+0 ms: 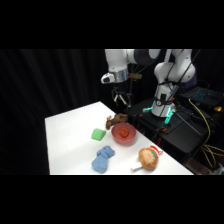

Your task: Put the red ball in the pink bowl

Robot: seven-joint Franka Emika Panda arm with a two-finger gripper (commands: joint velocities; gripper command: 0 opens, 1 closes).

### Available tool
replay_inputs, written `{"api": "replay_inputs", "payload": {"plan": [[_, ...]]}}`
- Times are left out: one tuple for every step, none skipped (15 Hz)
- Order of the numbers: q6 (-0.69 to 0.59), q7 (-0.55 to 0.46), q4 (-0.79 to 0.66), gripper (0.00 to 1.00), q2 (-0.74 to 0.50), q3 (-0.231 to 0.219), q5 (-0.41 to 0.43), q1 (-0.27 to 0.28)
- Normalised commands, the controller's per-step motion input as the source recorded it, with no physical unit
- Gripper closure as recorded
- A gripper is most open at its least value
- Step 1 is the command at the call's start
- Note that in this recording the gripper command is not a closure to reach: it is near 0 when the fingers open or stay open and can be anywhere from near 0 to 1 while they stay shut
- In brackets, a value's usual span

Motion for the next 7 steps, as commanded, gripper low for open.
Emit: {"api": "replay_inputs", "payload": {"plan": [[-0.15,0.07,0.26,0.00,-0.25,-0.070,-0.207,-0.022],[-0.10,0.11,0.27,0.00,-0.17,-0.049,-0.199,-0.022],[-0.06,0.14,0.27,0.00,-0.11,-0.031,-0.183,-0.022],[-0.03,0.21,0.27,0.00,-0.02,0.002,-0.202,-0.027],[0.00,0.27,0.24,0.00,0.03,0.029,-0.218,-0.031],[0.01,0.26,0.20,0.00,0.04,0.040,-0.219,-0.026],[-0.05,0.20,0.19,0.00,0.08,0.039,-0.180,-0.014]]}}
